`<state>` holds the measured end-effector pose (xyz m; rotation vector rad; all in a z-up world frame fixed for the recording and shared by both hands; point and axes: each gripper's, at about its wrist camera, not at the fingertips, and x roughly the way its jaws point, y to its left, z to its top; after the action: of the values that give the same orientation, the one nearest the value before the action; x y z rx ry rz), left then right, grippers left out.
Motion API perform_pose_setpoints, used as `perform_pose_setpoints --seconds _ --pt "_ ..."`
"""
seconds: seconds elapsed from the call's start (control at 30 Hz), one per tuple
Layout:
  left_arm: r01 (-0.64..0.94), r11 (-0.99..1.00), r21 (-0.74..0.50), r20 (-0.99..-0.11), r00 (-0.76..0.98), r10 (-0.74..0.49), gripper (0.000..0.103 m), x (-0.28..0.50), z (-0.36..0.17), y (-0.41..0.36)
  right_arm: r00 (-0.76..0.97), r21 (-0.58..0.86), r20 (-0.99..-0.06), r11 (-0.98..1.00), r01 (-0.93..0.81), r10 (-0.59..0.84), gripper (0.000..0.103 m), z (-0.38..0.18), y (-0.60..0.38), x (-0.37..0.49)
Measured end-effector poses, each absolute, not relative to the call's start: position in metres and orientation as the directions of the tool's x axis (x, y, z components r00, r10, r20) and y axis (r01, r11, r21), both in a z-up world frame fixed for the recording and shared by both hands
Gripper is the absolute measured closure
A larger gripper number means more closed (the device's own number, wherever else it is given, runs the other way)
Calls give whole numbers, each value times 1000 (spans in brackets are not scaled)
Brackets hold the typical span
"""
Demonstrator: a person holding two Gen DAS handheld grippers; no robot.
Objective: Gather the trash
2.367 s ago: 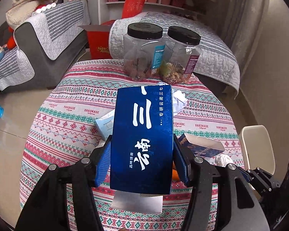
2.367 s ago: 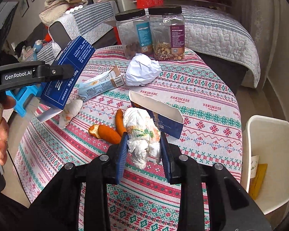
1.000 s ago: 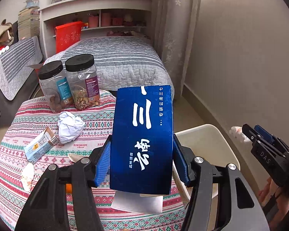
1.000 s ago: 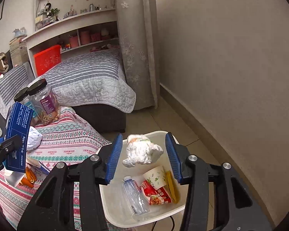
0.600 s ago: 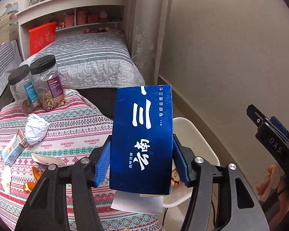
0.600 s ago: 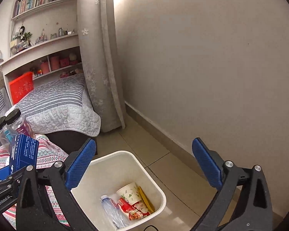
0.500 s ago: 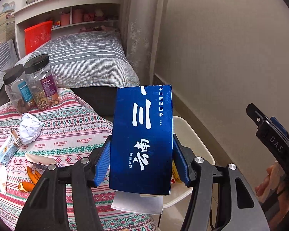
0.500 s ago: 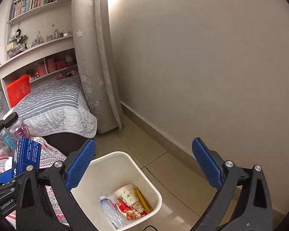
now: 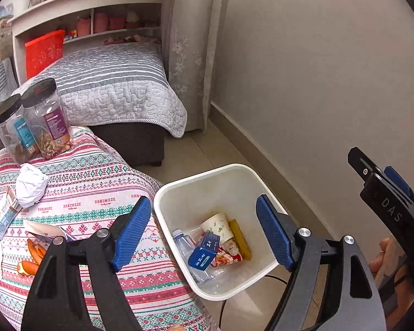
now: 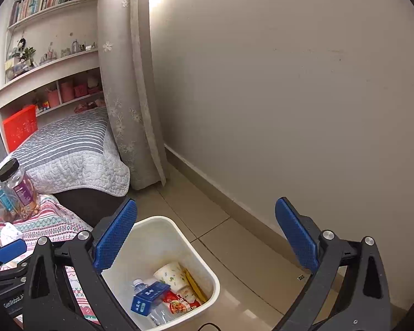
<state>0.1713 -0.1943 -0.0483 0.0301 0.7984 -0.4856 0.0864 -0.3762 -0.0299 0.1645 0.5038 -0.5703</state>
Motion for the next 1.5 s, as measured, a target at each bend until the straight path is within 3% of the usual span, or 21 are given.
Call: perform_pose_setpoints --seconds 0.57,0.7,1.13,1.5 --pt "248 969 -7 -653 733 -192 26 168 -34 -116 790 -63 -480 913 402 -381 7 -31 -293 118" --pt "209 978 0 -657 738 -157 22 170 -36 -90 799 -77 -492 931 356 -346 7 -34 -269 128" --pt "-3 1000 20 -756 654 17 20 190 -75 23 802 -130 -561 978 161 -207 7 -61 -168 163" --pt "-205 976 69 -885 439 155 20 221 -134 142 747 -185 -652 983 11 -131 7 -100 -103 190"
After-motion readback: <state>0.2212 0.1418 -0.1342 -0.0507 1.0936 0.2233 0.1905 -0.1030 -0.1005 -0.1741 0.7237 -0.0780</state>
